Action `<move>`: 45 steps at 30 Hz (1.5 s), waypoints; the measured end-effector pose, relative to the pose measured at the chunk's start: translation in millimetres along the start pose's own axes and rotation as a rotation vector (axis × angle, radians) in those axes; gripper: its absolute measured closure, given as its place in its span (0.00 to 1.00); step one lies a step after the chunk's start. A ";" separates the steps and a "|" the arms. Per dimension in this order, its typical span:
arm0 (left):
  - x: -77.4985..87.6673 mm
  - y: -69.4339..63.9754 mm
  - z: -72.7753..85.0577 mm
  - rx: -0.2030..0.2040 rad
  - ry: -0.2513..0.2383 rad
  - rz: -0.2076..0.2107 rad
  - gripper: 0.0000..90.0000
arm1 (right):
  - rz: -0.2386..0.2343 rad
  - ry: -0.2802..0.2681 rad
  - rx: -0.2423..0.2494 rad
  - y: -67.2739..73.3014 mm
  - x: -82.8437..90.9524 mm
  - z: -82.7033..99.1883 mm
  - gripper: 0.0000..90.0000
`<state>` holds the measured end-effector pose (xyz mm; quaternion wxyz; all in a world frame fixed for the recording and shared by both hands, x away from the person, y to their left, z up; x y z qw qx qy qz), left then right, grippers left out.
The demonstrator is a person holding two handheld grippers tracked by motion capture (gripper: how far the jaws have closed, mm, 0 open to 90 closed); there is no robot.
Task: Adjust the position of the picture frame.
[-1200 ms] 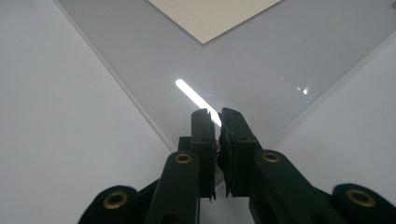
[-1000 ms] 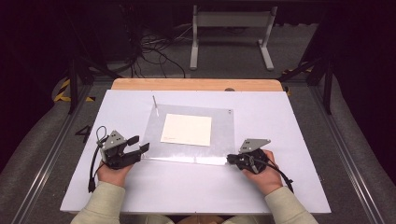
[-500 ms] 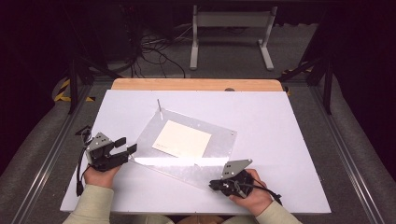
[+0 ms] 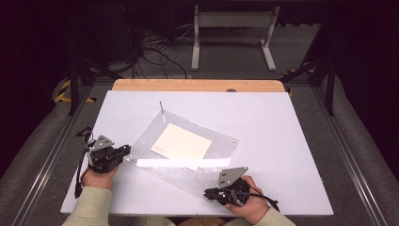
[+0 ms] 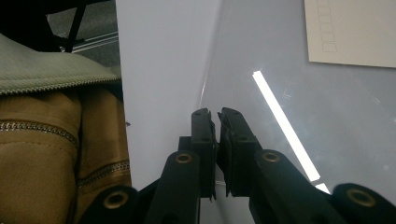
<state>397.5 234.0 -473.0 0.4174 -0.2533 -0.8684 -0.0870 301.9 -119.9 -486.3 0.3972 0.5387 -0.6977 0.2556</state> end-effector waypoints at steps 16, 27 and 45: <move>-21.6 -19.1 -70.9 -0.071 -0.077 -0.118 0.94 | 0.003 0.000 0.006 2.1 -1.2 -2.2 0.93; -65.9 -32.0 -111.5 -0.050 -0.147 -0.046 0.93 | 0.049 -0.027 -0.026 6.8 -2.9 -1.3 0.93; -65.4 -43.1 -107.5 -0.072 -0.120 0.071 0.59 | 0.068 -0.097 -0.080 -0.7 10.8 0.5 0.84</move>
Point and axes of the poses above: each handheld gripper's, and its own axes: x roughly backward along the jaws, z roughly out of its underside, y roughly to its left, the point moved 5 cm from there along -x, roughly forward along the jaws, and after that the axes turned 12 degrees about y, right-handed, at the moved point
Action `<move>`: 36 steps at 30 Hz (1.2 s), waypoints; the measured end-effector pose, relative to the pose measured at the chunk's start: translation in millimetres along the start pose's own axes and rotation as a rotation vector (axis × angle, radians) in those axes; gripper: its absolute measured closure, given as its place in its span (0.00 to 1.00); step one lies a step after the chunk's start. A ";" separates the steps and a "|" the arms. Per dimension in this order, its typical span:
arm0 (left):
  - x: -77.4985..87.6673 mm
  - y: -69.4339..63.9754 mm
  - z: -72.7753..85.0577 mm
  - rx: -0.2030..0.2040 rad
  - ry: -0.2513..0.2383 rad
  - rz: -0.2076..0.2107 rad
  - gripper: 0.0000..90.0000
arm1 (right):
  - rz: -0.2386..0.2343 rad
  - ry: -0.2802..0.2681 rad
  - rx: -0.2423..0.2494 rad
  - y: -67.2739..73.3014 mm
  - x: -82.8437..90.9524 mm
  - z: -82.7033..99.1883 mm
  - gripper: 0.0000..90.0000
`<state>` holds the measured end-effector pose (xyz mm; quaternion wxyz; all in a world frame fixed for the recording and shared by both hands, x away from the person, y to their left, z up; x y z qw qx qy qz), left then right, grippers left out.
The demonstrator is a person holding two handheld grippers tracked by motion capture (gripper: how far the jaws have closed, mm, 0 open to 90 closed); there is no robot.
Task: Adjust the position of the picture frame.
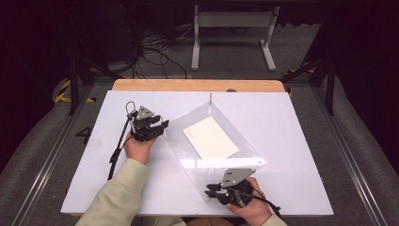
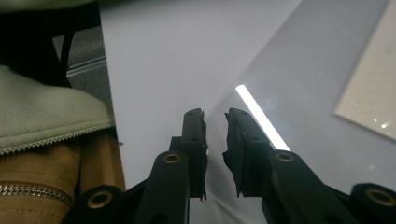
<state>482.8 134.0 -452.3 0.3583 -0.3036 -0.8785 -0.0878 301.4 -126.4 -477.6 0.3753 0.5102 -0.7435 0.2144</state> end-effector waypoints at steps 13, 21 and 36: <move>39.3 -32.1 31.8 -0.080 -0.003 0.119 0.59 | 0.303 -0.040 -0.320 -104.1 83.7 52.3 0.87; 49.4 -47.9 44.1 -0.133 0.013 0.149 0.58 | 0.349 0.056 -0.397 -132.5 88.2 80.7 0.85; 48.9 -50.6 51.2 -0.140 0.038 0.163 0.58 | 0.357 0.137 -0.355 -125.5 77.0 80.2 0.92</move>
Point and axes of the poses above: each handheld gripper's, and its own axes: x roughly backward along the jaws, z roughly out of its underside, y roughly to its left, the point moved 5 cm from there along -x, roughly forward along the jaws, and after that the axes turned 12 degrees about y, right-handed, at the moved point
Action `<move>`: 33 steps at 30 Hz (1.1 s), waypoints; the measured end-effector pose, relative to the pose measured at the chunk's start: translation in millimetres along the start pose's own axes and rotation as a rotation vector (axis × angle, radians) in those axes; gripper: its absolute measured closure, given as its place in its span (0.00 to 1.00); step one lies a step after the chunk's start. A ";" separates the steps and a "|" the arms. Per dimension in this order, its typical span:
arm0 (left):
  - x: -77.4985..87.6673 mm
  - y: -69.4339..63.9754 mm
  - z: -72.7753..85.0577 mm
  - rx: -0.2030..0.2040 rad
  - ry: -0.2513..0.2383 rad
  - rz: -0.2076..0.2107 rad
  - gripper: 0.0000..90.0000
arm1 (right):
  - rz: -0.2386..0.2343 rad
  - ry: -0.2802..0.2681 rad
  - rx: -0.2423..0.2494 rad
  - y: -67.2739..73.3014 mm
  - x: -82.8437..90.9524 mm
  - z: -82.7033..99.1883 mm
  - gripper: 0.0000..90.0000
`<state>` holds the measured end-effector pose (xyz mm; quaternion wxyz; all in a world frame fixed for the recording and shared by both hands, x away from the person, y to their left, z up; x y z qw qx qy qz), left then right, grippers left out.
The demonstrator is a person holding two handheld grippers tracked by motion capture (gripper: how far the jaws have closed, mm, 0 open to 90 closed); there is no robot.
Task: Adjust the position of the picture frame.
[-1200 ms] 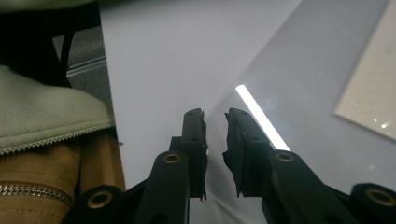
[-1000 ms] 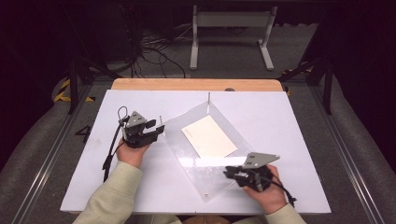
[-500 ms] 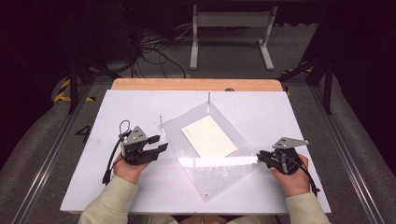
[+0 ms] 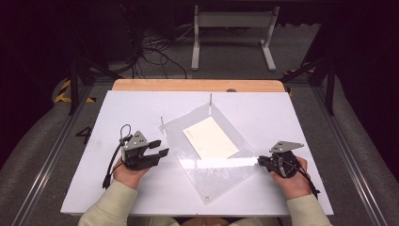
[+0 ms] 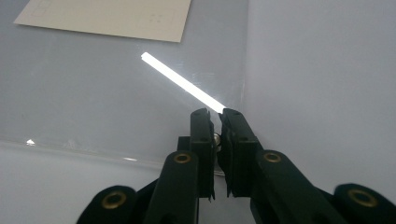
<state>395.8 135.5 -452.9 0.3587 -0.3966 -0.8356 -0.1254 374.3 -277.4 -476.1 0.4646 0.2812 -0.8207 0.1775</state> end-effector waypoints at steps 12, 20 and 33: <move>0.5 3.0 1.0 0.009 -0.003 0.001 0.58 | -0.106 0.047 0.165 63.1 2.9 1.5 0.92; 1.0 5.6 2.3 0.017 -0.005 -0.008 0.58 | -0.191 0.060 0.254 103.6 1.9 -0.4 0.92; 18.4 17.3 16.8 0.062 -0.014 -0.062 0.57 | -0.224 -0.110 0.192 69.5 9.7 -75.1 0.69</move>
Point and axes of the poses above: each handheld gripper's, and its own axes: x roughly backward along the jaws, z roughly out of its underside, y roughly to its left, the point moved 5 cm from there along -x, roughly forward along the jaws, and after that the axes turned 12 degrees about y, right-handed, at the moved point
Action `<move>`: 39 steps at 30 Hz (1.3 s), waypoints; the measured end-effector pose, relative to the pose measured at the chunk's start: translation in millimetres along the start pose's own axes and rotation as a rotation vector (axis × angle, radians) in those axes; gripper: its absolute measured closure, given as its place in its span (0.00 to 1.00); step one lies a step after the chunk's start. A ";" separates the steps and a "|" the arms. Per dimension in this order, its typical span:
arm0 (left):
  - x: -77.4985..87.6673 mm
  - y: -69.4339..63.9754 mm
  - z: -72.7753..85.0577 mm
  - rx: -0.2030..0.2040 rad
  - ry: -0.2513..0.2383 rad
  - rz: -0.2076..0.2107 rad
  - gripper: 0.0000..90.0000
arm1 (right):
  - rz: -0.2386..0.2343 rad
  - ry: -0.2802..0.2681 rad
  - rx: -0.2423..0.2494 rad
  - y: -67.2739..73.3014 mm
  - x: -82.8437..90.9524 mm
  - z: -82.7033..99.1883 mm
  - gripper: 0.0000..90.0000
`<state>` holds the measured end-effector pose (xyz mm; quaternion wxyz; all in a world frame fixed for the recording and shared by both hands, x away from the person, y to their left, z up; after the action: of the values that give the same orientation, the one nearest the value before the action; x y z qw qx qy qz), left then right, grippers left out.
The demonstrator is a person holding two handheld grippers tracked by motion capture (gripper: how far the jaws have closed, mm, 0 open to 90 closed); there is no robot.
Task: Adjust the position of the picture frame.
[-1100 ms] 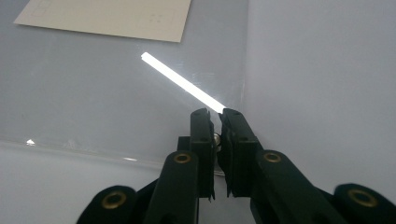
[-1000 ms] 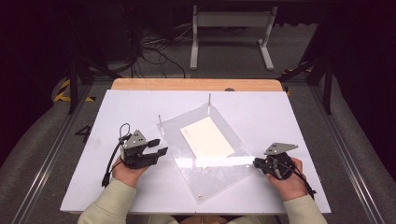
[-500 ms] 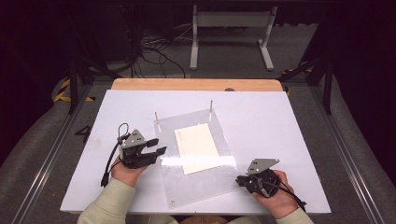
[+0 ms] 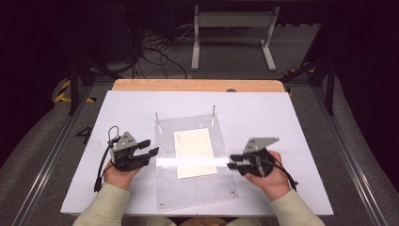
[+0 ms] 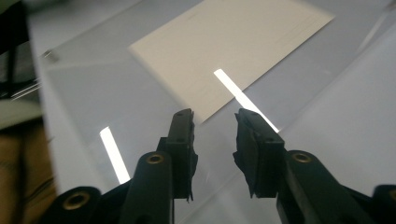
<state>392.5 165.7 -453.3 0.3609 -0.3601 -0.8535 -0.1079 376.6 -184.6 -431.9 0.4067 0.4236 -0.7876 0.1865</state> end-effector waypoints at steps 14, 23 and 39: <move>18.2 12.1 23.6 0.042 -0.002 -0.042 0.54 | 0.169 -0.007 -0.151 -105.6 -48.2 -90.4 0.66; 17.2 11.8 28.0 0.025 0.019 -0.046 0.53 | 0.219 0.030 -0.198 -137.2 -95.2 -110.5 0.76; 8.7 8.9 20.8 0.000 0.030 -0.027 0.53 | 0.267 0.035 -0.085 -128.9 -66.5 -104.9 0.94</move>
<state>383.4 186.0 -462.9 0.3721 -0.3470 -0.8528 -0.1179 553.4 -157.1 -428.6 0.4096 0.2942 -0.8370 0.2126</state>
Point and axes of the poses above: each handheld gripper's, and its own axes: x roughly backward along the jaws, z roughly out of its underside, y roughly to its left, the point moved 5 cm from there along -x, roughly forward along the jaws, and after that the axes turned 12 degrees about y, right-handed, at the moved point
